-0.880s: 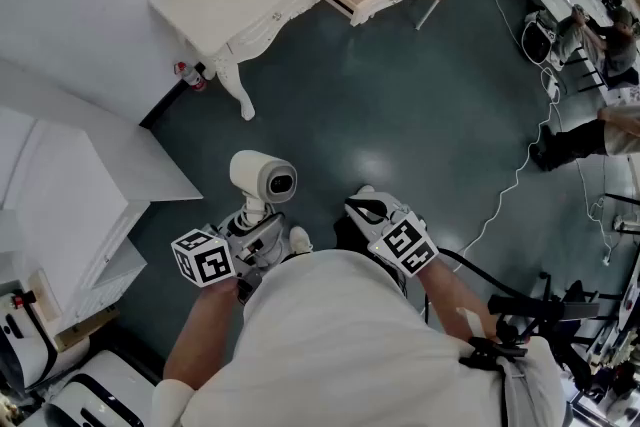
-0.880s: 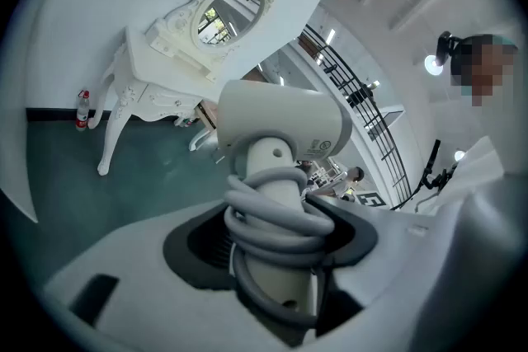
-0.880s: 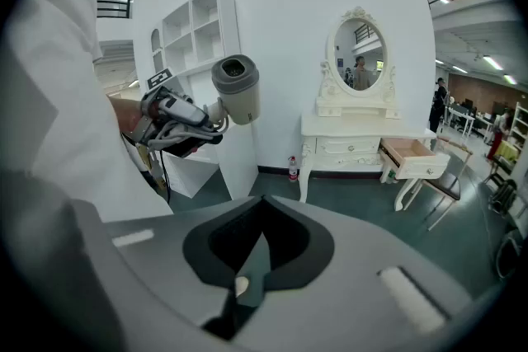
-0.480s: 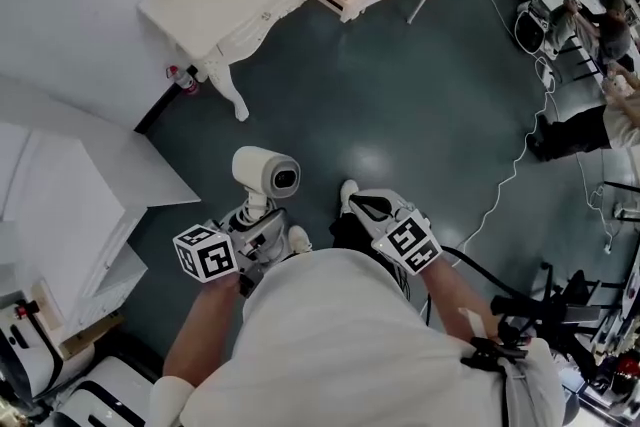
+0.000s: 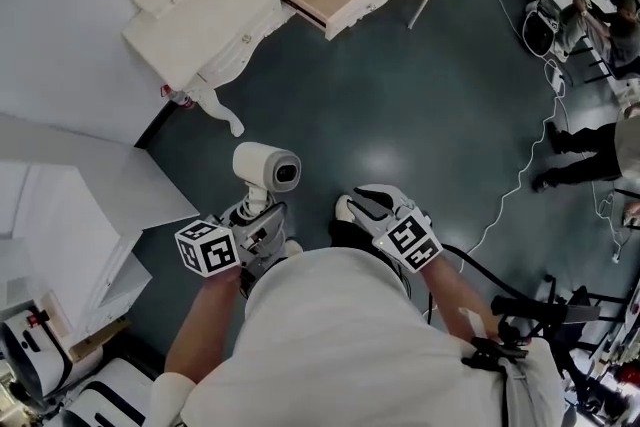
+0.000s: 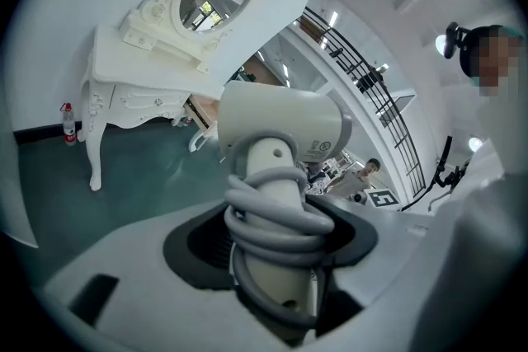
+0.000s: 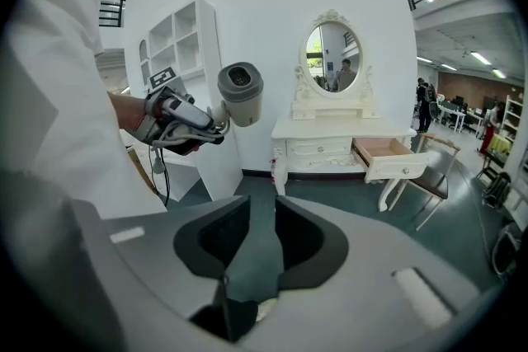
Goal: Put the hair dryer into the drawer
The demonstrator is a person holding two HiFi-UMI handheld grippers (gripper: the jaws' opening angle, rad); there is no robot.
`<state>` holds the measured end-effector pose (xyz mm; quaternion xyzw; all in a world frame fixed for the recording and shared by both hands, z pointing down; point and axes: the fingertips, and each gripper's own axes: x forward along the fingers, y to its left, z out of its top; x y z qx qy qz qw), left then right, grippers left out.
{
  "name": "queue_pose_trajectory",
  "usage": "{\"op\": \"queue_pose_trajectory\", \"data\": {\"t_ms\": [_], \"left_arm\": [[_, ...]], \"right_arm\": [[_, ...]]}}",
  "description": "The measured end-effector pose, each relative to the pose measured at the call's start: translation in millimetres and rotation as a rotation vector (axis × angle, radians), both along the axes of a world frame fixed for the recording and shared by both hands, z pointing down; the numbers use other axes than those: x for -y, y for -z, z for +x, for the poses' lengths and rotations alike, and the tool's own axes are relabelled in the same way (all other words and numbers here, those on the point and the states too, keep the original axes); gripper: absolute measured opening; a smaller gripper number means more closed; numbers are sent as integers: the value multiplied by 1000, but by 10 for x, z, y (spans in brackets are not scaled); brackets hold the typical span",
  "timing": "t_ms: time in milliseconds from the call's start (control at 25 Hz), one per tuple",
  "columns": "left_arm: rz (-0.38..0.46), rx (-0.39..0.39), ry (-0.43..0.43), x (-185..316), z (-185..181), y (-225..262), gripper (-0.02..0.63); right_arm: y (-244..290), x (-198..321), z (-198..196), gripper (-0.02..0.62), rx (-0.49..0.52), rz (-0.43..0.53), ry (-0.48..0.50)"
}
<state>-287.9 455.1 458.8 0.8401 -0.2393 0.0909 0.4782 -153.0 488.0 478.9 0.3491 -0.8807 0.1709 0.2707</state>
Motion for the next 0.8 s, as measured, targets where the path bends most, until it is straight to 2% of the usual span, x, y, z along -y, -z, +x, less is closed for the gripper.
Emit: {"op": "queue_pose_trajectory", "data": {"t_ms": [80,400,520,800], "left_arm": [[6,19,6,225,239,21,267],[20,59,1,1007,1139,2,267],[-2,69,-3,1326,1333,-44,267],[-47,69,-33,2409,1583,-284,266]], "right_arm": [[29,205,260,119,3,4,-3],[-87,815,1241,118,15,7,-51],[-118,1079,1412,118,23,-11,-63],[-308,2012,1604,117,17,-43,-121]]}}
